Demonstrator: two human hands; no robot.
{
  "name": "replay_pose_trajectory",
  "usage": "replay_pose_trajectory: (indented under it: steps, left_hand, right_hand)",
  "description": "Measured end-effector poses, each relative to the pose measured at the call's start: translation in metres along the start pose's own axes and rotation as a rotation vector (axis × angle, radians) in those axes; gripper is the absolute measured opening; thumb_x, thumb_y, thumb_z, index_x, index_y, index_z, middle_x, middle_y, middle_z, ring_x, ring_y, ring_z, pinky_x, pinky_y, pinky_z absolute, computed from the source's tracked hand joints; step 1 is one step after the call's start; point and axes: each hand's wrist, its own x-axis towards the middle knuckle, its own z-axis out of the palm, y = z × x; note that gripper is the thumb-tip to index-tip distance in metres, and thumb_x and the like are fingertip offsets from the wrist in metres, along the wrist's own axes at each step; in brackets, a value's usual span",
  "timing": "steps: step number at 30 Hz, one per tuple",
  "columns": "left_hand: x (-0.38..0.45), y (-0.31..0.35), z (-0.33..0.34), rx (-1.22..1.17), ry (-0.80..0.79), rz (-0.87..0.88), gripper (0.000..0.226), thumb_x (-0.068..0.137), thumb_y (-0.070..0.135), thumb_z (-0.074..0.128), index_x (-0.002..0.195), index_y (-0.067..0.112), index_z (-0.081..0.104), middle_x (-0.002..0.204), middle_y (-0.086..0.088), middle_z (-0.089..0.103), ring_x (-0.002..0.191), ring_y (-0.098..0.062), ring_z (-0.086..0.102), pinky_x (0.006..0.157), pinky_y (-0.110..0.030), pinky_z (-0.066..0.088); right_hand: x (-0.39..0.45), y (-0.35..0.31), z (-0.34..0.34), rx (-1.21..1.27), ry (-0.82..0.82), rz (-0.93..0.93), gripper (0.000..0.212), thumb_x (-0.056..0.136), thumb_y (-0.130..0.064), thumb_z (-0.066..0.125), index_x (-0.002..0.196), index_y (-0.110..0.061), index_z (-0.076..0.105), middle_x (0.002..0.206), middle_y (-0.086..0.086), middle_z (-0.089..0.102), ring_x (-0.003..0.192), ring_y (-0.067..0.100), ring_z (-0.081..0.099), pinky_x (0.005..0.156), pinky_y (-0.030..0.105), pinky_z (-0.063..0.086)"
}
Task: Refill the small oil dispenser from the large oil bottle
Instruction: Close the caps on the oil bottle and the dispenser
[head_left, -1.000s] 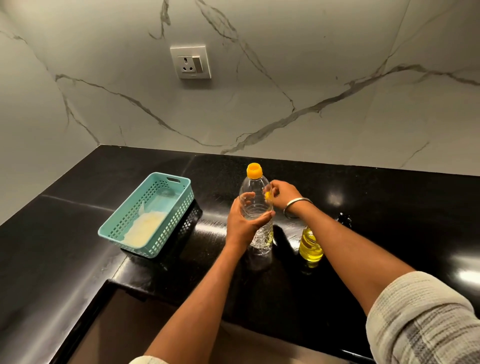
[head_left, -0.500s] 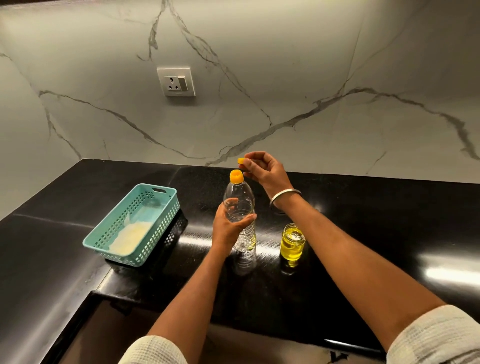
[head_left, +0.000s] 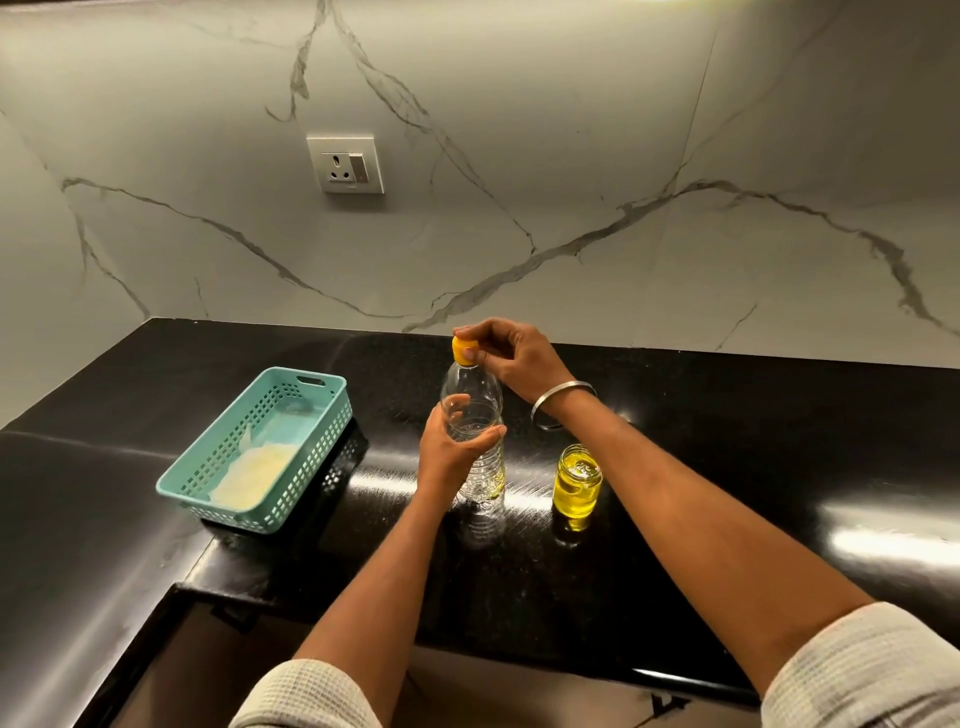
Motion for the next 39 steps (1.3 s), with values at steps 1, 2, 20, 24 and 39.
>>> replay_pose_trajectory:
  steps: [1, 2, 20, 24, 39]
  left_hand:
    - [0.0, 0.001, 0.0, -0.008, -0.004, -0.001, 0.065, 0.059, 0.03, 0.091, 0.114, 0.032, 0.056, 0.119, 0.004, 0.057, 0.112, -0.011, 0.055, 0.096, -0.041, 0.052]
    - [0.0, 0.001, 0.0, -0.012, -0.005, -0.001, 0.065, 0.06, 0.028, 0.091, 0.115, 0.031, 0.056, 0.118, 0.004, 0.057, 0.112, -0.012, 0.056, 0.095, -0.041, 0.053]
    - [-0.002, 0.006, -0.002, -0.057, -0.057, -0.029, 0.065, 0.065, 0.015, 0.088, 0.119, 0.021, 0.054, 0.114, 0.005, 0.058, 0.105, -0.01, 0.06, 0.082, -0.021, 0.053]
    - [0.002, 0.003, -0.003, -0.053, -0.06, -0.022, 0.065, 0.062, 0.02, 0.09, 0.116, 0.027, 0.055, 0.119, -0.003, 0.06, 0.108, -0.018, 0.062, 0.088, -0.03, 0.055]
    - [0.0, 0.004, 0.001, -0.061, -0.064, -0.029, 0.069, 0.063, 0.022, 0.09, 0.122, 0.028, 0.052, 0.127, -0.001, 0.053, 0.118, -0.019, 0.054, 0.094, -0.031, 0.051]
  right_hand:
    - [0.0, 0.0, -0.001, -0.017, 0.006, 0.0, 0.029, 0.084, -0.01, 0.069, 0.111, -0.002, 0.063, 0.112, 0.012, 0.067, 0.105, 0.02, 0.064, 0.094, 0.033, 0.053]
    - [0.001, -0.001, -0.001, -0.027, 0.013, 0.004, 0.028, 0.082, -0.01, 0.07, 0.108, -0.002, 0.064, 0.108, 0.011, 0.068, 0.101, 0.019, 0.065, 0.092, 0.032, 0.054]
    - [0.013, -0.006, 0.009, -0.103, 0.028, -0.031, 0.022, 0.077, -0.02, 0.076, 0.087, -0.006, 0.063, 0.092, 0.008, 0.058, 0.084, 0.021, 0.06, 0.077, 0.024, 0.055]
    - [0.001, 0.003, -0.002, 0.059, -0.024, 0.007, 0.024, 0.086, -0.012, 0.067, 0.108, -0.003, 0.066, 0.108, 0.012, 0.068, 0.102, 0.02, 0.065, 0.09, 0.03, 0.054]
    - [0.001, -0.001, 0.003, 0.086, 0.02, 0.031, 0.023, 0.082, -0.011, 0.071, 0.103, -0.003, 0.065, 0.099, 0.01, 0.068, 0.094, 0.02, 0.066, 0.088, 0.029, 0.055]
